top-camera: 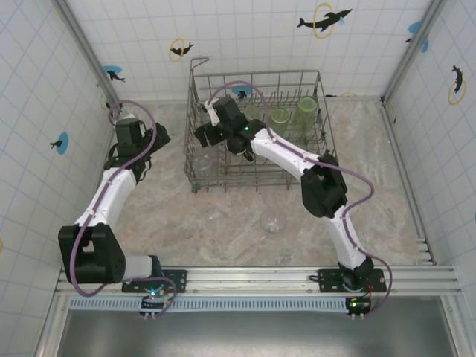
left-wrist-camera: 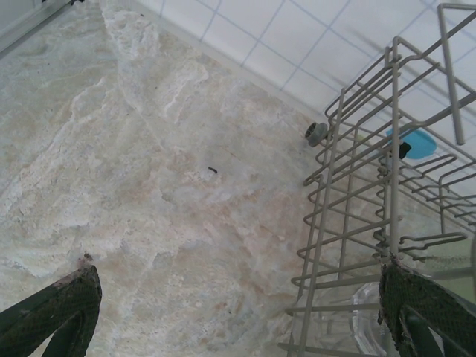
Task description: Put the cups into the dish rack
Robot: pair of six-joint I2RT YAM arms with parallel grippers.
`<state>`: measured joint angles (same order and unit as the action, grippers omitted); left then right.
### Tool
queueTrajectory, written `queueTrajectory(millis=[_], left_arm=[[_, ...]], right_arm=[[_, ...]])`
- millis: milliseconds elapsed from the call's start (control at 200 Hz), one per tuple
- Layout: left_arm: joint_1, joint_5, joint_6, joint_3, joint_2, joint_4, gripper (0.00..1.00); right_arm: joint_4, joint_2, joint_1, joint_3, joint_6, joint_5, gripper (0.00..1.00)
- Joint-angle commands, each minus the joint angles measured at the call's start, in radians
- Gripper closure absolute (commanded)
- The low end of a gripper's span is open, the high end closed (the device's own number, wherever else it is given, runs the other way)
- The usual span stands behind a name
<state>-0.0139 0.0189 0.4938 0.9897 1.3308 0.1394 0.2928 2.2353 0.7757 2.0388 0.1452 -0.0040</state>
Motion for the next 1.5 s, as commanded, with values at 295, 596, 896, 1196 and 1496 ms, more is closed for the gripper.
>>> queueTrajectory(millis=[295, 596, 896, 1196, 1496], left_arm=[[0.002, 0.022, -0.014, -0.038, -0.090, -0.056, 0.02], [-0.004, 0.160, 0.051, -0.022, -0.204, 0.023, 0.02], [-0.217, 0.210, 0.150, -0.022, -0.275, 0.053, 0.02], [-0.474, 0.042, 0.153, -0.022, -0.299, 0.134, 0.02], [-0.717, 0.054, 0.166, 0.092, -0.161, 0.201, 0.02]], right_arm=[[-0.066, -0.315, -0.044, -0.269, 0.052, 0.019, 0.00], [-0.121, -0.522, -0.101, -0.530, 0.089, 0.009, 0.00], [-0.182, -0.654, -0.170, -0.711, 0.152, -0.026, 0.00], [-0.200, -0.748, -0.246, -0.866, 0.183, -0.040, 0.00], [-0.190, -0.821, -0.287, -0.932, 0.186, -0.037, 0.00]])
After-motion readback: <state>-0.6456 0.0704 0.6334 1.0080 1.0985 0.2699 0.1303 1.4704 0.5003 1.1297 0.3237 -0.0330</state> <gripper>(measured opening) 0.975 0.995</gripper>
